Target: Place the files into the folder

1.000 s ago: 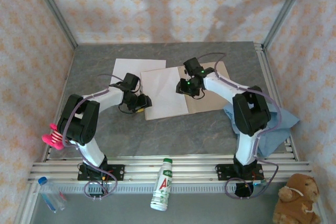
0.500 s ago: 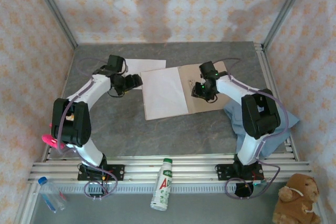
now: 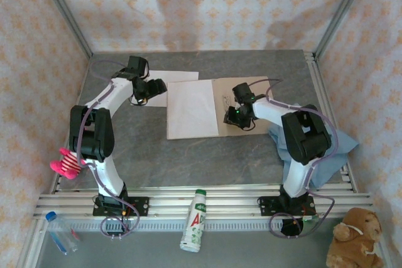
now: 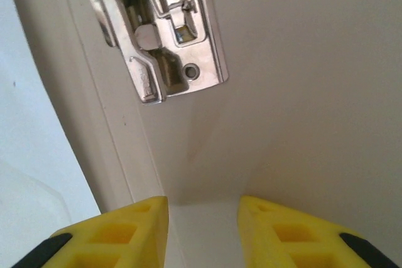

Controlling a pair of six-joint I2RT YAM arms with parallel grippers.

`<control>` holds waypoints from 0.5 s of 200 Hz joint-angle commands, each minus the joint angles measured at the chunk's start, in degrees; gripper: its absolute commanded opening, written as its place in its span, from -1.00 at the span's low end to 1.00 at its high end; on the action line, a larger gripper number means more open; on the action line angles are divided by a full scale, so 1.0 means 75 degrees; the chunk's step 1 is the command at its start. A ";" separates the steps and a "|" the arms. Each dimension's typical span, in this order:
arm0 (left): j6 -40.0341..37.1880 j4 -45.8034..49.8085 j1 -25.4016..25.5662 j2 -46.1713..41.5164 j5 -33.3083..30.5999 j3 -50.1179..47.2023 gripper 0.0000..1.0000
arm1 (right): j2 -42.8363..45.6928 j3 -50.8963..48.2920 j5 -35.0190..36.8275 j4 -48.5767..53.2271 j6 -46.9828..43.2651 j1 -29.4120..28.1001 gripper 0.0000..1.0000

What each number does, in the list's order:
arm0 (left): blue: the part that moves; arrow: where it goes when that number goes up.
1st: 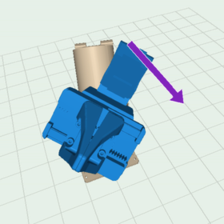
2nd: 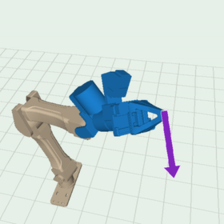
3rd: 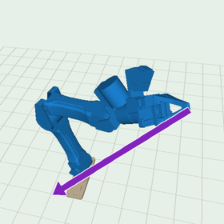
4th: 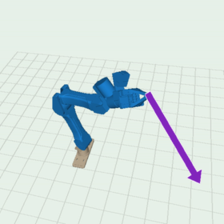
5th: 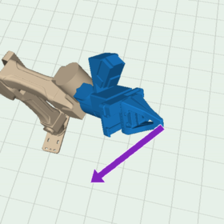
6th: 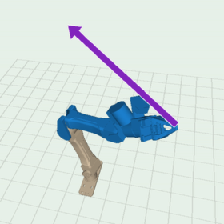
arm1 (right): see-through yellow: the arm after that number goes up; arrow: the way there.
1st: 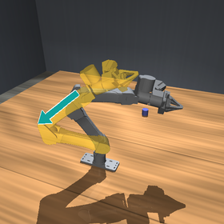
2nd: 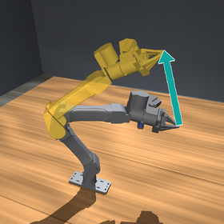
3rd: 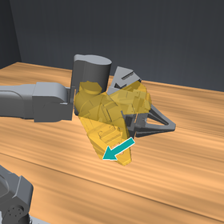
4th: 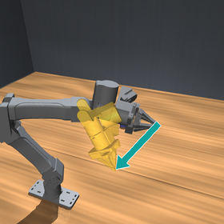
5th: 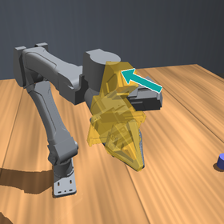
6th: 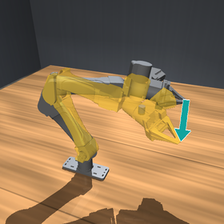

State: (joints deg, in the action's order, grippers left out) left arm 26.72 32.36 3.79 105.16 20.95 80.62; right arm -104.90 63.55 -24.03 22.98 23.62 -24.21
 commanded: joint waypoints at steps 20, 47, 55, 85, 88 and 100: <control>-0.0106 0.0291 0.0241 -0.0111 -0.0056 0.0249 0.58 | -0.0115 -0.0410 -0.0353 -0.0368 0.0639 -0.0620 -0.30; -0.0141 0.0330 0.0301 -0.0238 -0.0096 0.0155 0.58 | -0.0032 -0.0673 -0.0228 -0.0275 0.0650 -0.0768 -0.31; -0.0158 0.0346 0.0314 -0.0256 -0.0079 0.0139 0.58 | -0.0005 -0.0767 -0.0163 -0.0249 0.0630 -0.0790 -0.31; -0.0185 0.0420 0.0407 -0.0366 -0.0047 0.0135 0.57 | 0.0259 -0.1066 0.0087 -0.0030 0.0483 -0.0844 -0.32; -0.0181 0.0437 0.0438 -0.0379 -0.0052 0.0137 0.57 | 0.0281 -0.1104 0.0097 -0.0023 0.0478 -0.0845 -0.32; -0.0187 0.0511 0.0580 -0.0430 -0.0088 0.0149 0.57 | 0.0451 -0.1224 0.0177 0.0039 0.0438 -0.0885 -0.32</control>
State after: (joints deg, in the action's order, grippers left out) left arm 26.46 33.69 6.17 105.12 20.91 81.38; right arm -102.45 58.26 -25.54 16.58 27.22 -29.82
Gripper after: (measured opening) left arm 0.786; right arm 0.340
